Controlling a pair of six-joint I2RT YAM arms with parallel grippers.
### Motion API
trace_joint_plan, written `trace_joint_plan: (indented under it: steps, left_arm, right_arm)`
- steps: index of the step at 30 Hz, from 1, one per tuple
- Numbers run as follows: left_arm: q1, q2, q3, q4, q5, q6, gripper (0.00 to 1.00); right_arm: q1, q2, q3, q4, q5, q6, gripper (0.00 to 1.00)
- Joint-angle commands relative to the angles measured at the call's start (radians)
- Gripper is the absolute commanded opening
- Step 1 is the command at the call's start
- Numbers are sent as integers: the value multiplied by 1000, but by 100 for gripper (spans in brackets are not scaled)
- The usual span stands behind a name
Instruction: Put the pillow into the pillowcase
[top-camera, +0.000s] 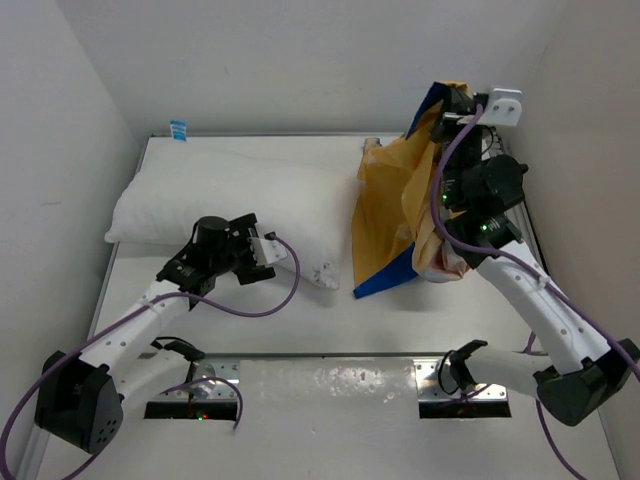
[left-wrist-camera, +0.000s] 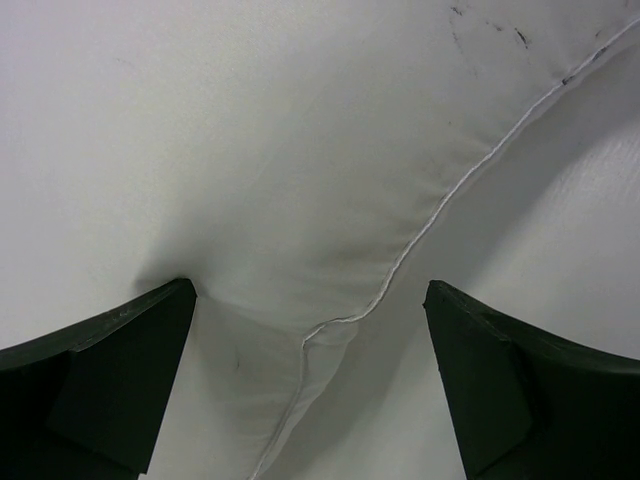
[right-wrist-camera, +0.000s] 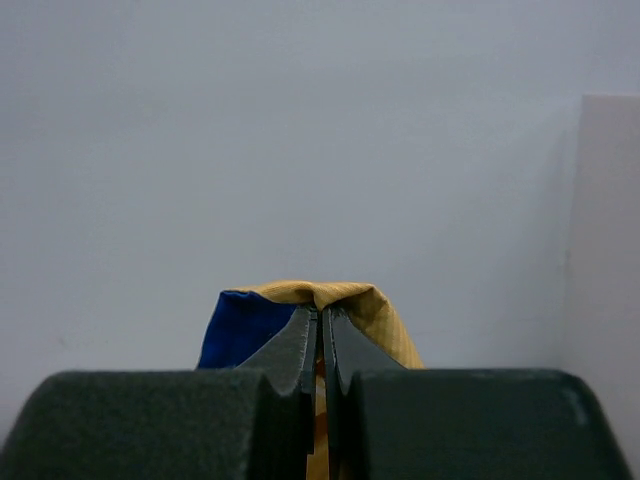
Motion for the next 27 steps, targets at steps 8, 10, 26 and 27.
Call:
trace_joint_plan:
  steps: [8, 10, 26, 27]
  left_arm:
    - [-7, -36, -18, 108, -25, -63, 100]
    - [-1, -36, -21, 155, -54, -122, 100]
    - [98, -17, 14, 297, -18, -405, 100]
    - [90, 2, 32, 294, 20, -391, 100]
  right_arm:
    - [-165, 247, 227, -237, -573, 231, 0]
    - [-184, 337, 388, -475, -986, 222, 0]
    - [-142, 229, 25, -459, -1307, 439, 99]
    - [-176, 202, 3, -459, -1249, 481, 75]
